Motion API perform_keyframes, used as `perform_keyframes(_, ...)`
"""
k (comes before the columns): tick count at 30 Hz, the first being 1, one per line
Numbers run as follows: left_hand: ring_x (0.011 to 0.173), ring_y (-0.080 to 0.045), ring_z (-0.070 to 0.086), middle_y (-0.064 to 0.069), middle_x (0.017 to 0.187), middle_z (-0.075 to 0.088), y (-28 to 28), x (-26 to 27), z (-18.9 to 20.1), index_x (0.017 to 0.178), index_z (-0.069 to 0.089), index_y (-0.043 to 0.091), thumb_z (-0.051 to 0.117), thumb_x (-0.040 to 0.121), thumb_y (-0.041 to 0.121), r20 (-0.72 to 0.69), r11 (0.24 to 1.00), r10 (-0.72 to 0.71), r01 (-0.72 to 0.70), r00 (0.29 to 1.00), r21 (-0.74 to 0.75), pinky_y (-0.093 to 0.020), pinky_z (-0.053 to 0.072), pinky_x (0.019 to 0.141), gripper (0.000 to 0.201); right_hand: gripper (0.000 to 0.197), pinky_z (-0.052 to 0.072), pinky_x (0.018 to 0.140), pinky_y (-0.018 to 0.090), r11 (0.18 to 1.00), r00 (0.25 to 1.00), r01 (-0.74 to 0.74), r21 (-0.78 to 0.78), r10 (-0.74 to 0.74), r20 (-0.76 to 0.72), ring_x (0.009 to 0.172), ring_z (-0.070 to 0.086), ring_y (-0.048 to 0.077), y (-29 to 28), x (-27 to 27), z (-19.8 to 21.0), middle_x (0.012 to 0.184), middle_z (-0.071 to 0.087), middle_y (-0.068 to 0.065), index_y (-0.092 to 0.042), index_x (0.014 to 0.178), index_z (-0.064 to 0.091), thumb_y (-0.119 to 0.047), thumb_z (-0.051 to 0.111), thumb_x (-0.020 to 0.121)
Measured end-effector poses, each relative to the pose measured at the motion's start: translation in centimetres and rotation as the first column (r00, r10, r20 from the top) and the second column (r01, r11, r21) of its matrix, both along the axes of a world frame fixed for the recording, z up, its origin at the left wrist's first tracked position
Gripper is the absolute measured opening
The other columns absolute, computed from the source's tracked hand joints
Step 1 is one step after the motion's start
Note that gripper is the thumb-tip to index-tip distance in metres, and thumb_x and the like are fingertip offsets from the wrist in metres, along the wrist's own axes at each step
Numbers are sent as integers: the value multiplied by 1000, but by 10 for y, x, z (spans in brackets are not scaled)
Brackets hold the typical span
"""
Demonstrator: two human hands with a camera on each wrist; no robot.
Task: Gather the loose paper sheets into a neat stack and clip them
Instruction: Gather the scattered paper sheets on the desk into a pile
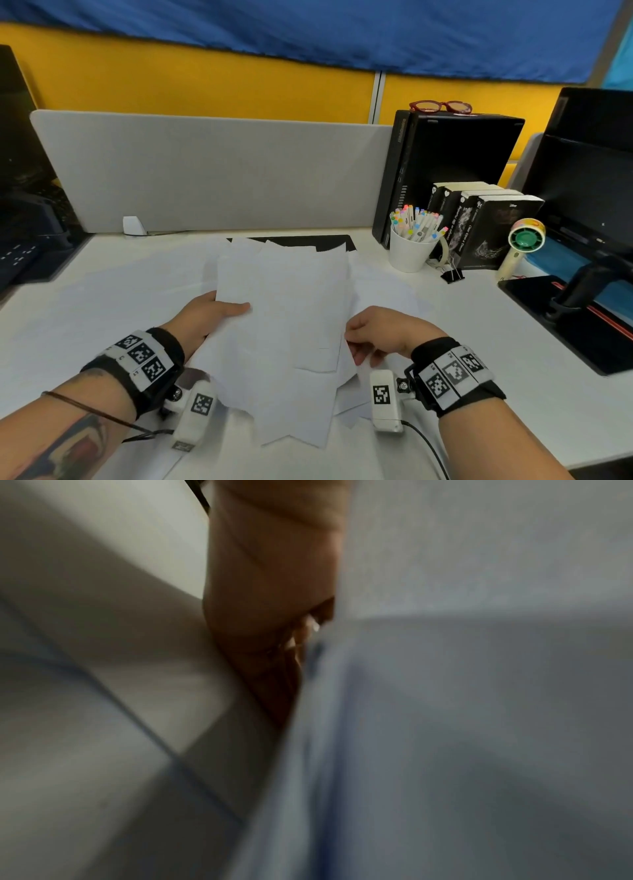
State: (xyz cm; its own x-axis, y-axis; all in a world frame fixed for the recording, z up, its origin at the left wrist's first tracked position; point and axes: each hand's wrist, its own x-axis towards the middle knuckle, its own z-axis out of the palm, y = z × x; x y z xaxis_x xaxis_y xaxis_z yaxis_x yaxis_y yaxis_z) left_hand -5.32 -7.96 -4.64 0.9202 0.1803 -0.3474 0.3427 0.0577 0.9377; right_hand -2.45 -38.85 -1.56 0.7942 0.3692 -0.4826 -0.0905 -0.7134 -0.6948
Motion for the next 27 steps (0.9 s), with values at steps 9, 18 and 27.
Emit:
perform_keyframes(9,112,-27,73,-7,128,74,6,2,13,134,62,17,95,66,25,212,974,-154,184,965,-133,-35,63,83,77,87,48,105,39,712,872,361,603,-487,53,120,62,21,-3,13,-7,134,64,4,-14,137,53,-51,87,66)
perform_keyframes(18,115,-21,73,-1,123,76,-19,4,77,131,65,16,79,83,10,536,986,-167,124,828,115,-40,58,99,51,31,60,83,29,517,716,129,846,-639,281,98,74,16,14,-10,54,105,76,-2,-16,115,68,-2,73,87)
perform_keyframes(27,112,-16,73,2,119,78,-23,8,141,126,65,10,73,80,3,751,974,-200,209,629,84,-27,59,90,47,50,56,80,22,441,672,-120,889,-624,400,97,70,5,9,-23,107,111,68,-3,-15,127,45,10,65,89)
